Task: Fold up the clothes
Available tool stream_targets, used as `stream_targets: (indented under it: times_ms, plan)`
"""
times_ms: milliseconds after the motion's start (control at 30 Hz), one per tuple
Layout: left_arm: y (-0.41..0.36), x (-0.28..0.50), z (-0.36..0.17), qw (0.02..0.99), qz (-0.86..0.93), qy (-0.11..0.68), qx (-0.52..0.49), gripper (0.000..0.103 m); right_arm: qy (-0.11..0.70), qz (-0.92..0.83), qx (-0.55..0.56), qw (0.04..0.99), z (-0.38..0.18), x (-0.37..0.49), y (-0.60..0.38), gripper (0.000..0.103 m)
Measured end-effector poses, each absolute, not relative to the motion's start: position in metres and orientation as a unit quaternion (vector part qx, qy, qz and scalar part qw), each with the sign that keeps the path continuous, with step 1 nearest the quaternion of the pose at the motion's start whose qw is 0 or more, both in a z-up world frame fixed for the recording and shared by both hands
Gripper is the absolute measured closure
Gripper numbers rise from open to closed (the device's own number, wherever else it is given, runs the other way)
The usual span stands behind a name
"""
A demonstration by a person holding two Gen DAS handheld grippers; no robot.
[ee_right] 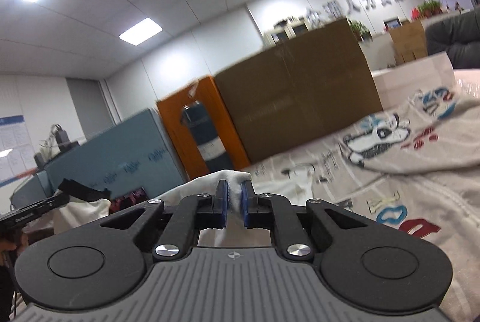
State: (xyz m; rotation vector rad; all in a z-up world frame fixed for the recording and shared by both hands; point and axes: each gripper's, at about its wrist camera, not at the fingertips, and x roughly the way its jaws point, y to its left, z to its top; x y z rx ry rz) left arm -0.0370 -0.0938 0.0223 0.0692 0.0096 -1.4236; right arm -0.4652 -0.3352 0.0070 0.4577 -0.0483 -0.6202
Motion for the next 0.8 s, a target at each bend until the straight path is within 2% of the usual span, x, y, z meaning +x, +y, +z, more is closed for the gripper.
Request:
stream_targets:
  times_ms: [133,300,400,567,633,667,700,733,767,800]
  plan:
    - [-0.032,-0.057,0.011,0.740,-0.671,-0.010,-0.045,0.100,-0.048,-0.303,0.201,0.930,0.008,-0.489,-0.305,0.101]
    - [0.019,-0.091,-0.030,0.709,-0.702,0.024,-0.069,0.101,-0.039,-0.335,0.216,0.916,-0.017,-0.521,-0.275,0.101]
    - [0.029,-0.108,-0.058,0.688,-0.719,0.083,-0.051,0.101,-0.031,-0.354,0.243,0.902,-0.032,-0.534,-0.267,0.101]
    - [0.030,-0.114,-0.085,0.661,-0.723,0.192,0.050,0.099,-0.017,-0.348,0.288,0.892,-0.044,-0.536,-0.266,0.098]
    - [0.035,-0.110,-0.083,0.647,-0.730,0.211,0.064,0.094,-0.008,-0.346,0.308,0.886,-0.045,-0.531,-0.270,0.094]
    - [0.042,-0.108,-0.078,0.649,-0.733,0.197,0.053,0.085,-0.004,-0.348,0.325,0.879,-0.045,-0.528,-0.273,0.078]
    - [0.050,-0.103,-0.072,0.660,-0.728,0.182,0.022,0.069,0.000,-0.349,0.342,0.872,-0.046,-0.526,-0.276,0.064]
    - [0.058,-0.097,-0.065,0.671,-0.722,0.166,-0.011,0.056,0.003,-0.350,0.358,0.866,-0.047,-0.524,-0.278,0.043]
    - [0.068,-0.090,-0.059,0.688,-0.705,0.161,-0.061,0.023,0.001,-0.349,0.367,0.862,-0.046,-0.523,-0.279,0.037]
    - [0.074,-0.080,-0.055,0.702,-0.683,0.168,-0.110,0.015,-0.001,-0.344,0.376,0.861,-0.046,-0.522,-0.280,0.036]
